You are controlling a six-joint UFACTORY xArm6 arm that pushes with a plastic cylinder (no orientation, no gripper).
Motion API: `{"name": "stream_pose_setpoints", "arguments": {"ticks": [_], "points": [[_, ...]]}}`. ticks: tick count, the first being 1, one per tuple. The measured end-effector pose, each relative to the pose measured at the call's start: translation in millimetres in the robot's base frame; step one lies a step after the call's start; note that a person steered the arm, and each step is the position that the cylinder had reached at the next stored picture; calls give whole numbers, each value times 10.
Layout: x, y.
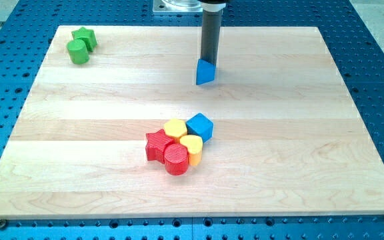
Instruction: Slide the blue triangle left a bit
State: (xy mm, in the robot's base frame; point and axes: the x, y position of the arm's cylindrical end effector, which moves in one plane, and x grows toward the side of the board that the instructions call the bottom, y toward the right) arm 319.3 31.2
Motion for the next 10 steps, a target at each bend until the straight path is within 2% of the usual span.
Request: {"name": "stream_pose_setpoints", "arguments": {"ticks": [1,2,3,4,5,6,10], "points": [[0,87],[83,611],[414,732],[564,493],[525,367],[315,366],[116,0]]}}
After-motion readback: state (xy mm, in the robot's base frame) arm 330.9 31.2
